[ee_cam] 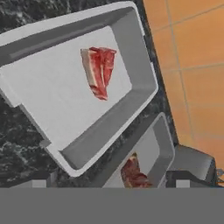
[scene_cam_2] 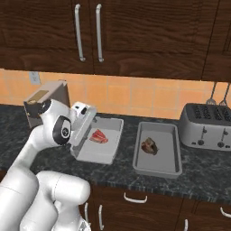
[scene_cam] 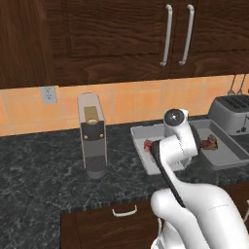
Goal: Place one lime and one steak in each tupperware on the nearby counter, to pack two identical lunches.
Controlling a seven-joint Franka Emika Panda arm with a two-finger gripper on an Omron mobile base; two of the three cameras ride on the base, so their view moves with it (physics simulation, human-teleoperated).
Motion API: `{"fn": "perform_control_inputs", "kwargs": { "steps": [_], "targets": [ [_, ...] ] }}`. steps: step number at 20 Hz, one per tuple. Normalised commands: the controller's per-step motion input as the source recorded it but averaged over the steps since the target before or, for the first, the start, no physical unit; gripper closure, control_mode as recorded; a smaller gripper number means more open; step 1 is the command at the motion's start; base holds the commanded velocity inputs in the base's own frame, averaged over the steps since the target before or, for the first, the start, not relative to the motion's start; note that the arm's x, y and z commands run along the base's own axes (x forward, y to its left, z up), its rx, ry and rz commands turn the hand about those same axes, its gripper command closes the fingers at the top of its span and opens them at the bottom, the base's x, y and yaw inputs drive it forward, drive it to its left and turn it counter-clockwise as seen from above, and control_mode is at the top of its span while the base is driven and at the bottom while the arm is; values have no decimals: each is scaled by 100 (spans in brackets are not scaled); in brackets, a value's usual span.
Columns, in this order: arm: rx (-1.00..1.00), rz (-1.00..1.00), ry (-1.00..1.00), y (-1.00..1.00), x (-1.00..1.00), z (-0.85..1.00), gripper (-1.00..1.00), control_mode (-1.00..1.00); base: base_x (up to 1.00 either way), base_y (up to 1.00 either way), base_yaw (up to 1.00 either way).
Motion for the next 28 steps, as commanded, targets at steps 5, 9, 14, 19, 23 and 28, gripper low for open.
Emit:
{"fn": "perform_control_inputs", "kwargs": {
  "steps": [5,9,14,19,23,28],
  "targets": [
    [36,-73,-20,6,-1,17,-100,-100,0,0,0],
    [57,-29,-55,-19,-3,21,-100,-100,0,0,0],
    [50,7,-71,-16,-51,-9,-100,-100,0,0,0],
    [6,13,-15,33,-100,17,-100,-100,0,0,0],
    [0,27,-8,24,-100,19,-100,-100,0,0,0],
    [0,28,-10,19,-98,-9,-100,-100,0,0,0]
  ]
}}
